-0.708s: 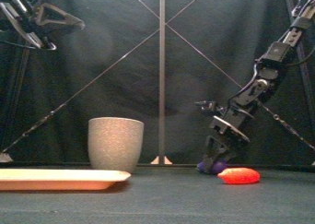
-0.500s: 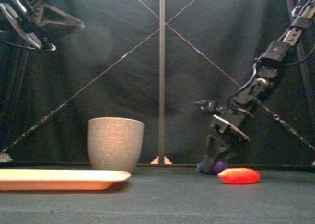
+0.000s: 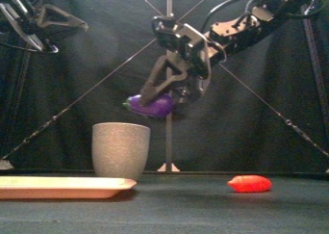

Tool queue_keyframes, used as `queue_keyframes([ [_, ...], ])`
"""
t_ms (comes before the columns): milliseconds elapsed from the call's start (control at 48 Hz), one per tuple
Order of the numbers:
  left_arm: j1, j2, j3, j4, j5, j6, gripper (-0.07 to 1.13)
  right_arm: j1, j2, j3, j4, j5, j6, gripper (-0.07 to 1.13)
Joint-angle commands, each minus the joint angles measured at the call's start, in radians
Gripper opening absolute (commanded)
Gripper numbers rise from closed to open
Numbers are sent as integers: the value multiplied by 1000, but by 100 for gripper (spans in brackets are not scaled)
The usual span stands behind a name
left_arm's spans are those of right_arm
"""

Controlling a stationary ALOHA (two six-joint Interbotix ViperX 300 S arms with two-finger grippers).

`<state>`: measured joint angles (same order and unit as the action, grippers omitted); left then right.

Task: Pick the eggplant then place it on the pink plate
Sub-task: Place eggplant on the pink plate

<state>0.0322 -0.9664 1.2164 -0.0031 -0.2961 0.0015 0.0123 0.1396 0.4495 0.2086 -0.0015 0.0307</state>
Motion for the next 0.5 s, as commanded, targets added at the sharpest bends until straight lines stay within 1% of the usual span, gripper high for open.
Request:
queue_keyframes([
  [21, 2, 2, -11, 2, -5, 0, -3, 37, 61, -124, -35, -5, -2, 46],
  [229, 2, 0, -11, 2, -5, 0, -3, 83, 242, -339, -118, -5, 0, 47],
  [333, 2, -2, -9, 2, -5, 0, -3, 89, 310, -422, -143, 0, 0, 49],
  [417, 2, -2, -9, 2, -5, 2, -3, 86, 344, -463, -147, 20, 0, 54],
  [500, 2, -3, -9, 0, -6, 2, -3, 83, 356, -480, -149, 52, 0, 65],
])
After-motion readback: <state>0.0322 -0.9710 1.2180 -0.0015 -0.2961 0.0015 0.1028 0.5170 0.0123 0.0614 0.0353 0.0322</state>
